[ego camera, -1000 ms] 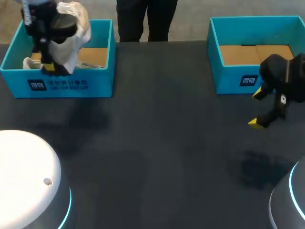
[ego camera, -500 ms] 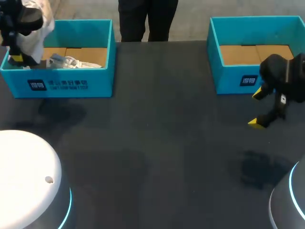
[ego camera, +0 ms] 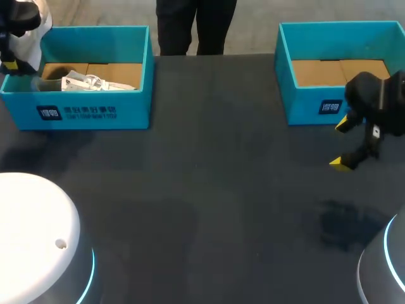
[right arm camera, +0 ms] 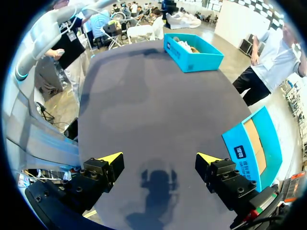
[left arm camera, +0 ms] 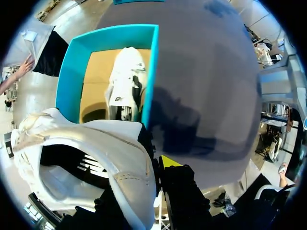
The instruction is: Take the shoe out of the shoebox, open the shoe tongue, remove and reinsert the insole, then place the shoe into the shoebox
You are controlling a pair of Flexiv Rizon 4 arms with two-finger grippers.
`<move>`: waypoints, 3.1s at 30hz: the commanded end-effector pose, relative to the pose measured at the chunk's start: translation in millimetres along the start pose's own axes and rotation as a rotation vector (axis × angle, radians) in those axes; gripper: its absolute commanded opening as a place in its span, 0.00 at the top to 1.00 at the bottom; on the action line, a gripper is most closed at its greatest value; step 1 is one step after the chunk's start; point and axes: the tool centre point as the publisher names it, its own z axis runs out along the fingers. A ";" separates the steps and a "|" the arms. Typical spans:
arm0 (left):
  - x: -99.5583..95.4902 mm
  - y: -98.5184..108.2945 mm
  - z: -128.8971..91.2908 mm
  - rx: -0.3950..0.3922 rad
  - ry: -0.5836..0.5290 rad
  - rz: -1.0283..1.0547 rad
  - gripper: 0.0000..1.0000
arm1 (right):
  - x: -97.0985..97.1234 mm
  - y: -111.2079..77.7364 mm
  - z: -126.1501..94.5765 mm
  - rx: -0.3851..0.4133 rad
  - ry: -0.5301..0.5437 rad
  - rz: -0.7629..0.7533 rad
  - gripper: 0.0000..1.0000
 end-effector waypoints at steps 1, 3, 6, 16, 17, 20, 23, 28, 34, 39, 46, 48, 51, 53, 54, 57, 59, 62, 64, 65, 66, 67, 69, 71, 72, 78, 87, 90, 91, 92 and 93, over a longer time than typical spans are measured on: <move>-23.5 -2.5 9.0 0.005 0.015 0.004 1.00 | -1.3 0.9 1.5 0.003 0.002 0.001 0.00; -31.4 -1.1 11.9 0.016 -0.008 0.004 1.00 | -1.3 0.9 1.5 0.003 0.002 0.001 0.00; -46.5 4.1 15.0 0.023 -0.015 0.006 1.00 | -1.3 0.9 1.5 0.003 0.002 0.001 0.00; -73.2 6.5 12.3 0.036 0.012 0.245 1.00 | -1.3 0.9 1.5 0.003 0.002 0.001 0.00; -73.2 6.5 12.3 0.036 0.012 0.245 1.00 | -1.3 0.9 1.5 0.003 0.002 0.001 0.00; -73.2 6.5 12.3 0.036 0.012 0.245 1.00 | -1.3 0.9 1.5 0.003 0.002 0.001 0.00; -73.2 6.5 12.3 0.036 0.012 0.245 1.00 | -1.3 0.9 1.5 0.003 0.002 0.001 0.00; -73.2 6.5 12.3 0.036 0.012 0.245 1.00 | -1.3 0.9 1.5 0.003 0.002 0.001 0.00; -73.7 8.2 10.6 0.008 -0.001 0.327 1.00 | -1.3 0.9 1.5 0.003 0.002 0.001 0.00; -80.6 21.0 6.7 -0.050 -0.032 0.608 1.00 | -1.3 0.9 1.5 0.003 0.002 0.001 0.00; -94.6 42.6 7.5 -0.031 -0.089 0.839 1.00 | -1.3 0.9 1.5 0.003 0.002 0.001 0.00; -99.8 47.7 9.4 -0.051 -0.094 0.933 1.00 | -1.3 0.9 1.5 0.003 0.002 0.001 0.00; -108.9 54.1 7.5 -0.043 -0.083 1.083 1.00 | -1.3 0.9 1.5 0.003 0.002 0.001 0.00; -116.5 55.7 6.5 -0.079 -0.071 1.177 1.00 | -1.3 0.9 1.5 0.003 0.002 0.001 0.00; -121.0 56.0 4.8 -0.081 -0.041 1.214 1.00 | -1.3 0.9 1.5 0.003 0.002 0.001 0.00; -128.8 58.3 -0.8 -0.124 -0.022 1.350 1.00 | -1.3 0.9 1.5 0.003 0.002 0.001 0.00; -131.0 58.9 -1.4 -0.138 -0.034 1.372 1.00 | -1.3 0.9 1.5 0.003 0.002 0.001 0.00; -145.4 56.6 -6.8 -0.147 -0.020 1.510 1.00 | -1.3 0.9 1.5 0.003 0.002 0.001 0.00; -150.5 55.9 -6.4 -0.162 -0.020 1.588 1.00 | -1.3 0.9 1.5 0.003 0.002 0.001 0.00; -153.7 55.3 -6.6 -0.145 -0.022 1.634 1.00 | -1.3 0.9 1.5 0.003 0.002 0.001 0.00; -156.0 55.3 -6.6 -0.157 -0.033 1.658 1.00 | -1.3 0.9 1.5 0.003 0.002 0.001 0.00; -158.6 54.5 -6.6 -0.150 -0.025 1.684 1.00 | -1.3 0.9 1.5 0.003 0.002 0.001 0.00; -163.6 52.1 -6.5 -0.163 -0.016 1.688 1.00 | -1.3 0.9 1.5 0.003 0.002 0.001 0.00; -169.8 50.4 -6.3 -0.149 -0.014 1.685 1.00 | -1.3 0.9 1.5 0.003 0.002 0.001 0.00; -172.0 49.7 -6.1 -0.139 -0.013 1.690 1.00 | -1.3 0.9 1.5 0.003 0.002 0.001 0.00; -182.4 43.9 -3.0 -0.117 -0.013 1.669 1.00 | -1.3 0.9 1.5 0.003 0.002 0.001 0.00; -185.2 39.2 6.4 -0.055 -0.020 1.587 1.00 | -1.3 0.9 1.5 0.003 0.002 0.001 0.00; -185.2 37.2 9.9 -0.061 -0.011 1.592 1.00 | -1.3 0.9 1.5 0.003 0.002 0.001 0.00; -185.1 36.7 10.1 -0.062 -0.008 1.591 1.00 | -1.3 0.9 1.5 0.003 0.002 0.001 0.00; -185.1 36.7 10.1 -0.062 -0.008 1.591 1.00 | -1.3 0.9 1.5 0.003 0.002 0.001 0.00; -185.1 36.7 10.1 -0.062 -0.008 1.591 1.00 | -1.3 0.9 1.5 0.003 0.002 0.001 0.00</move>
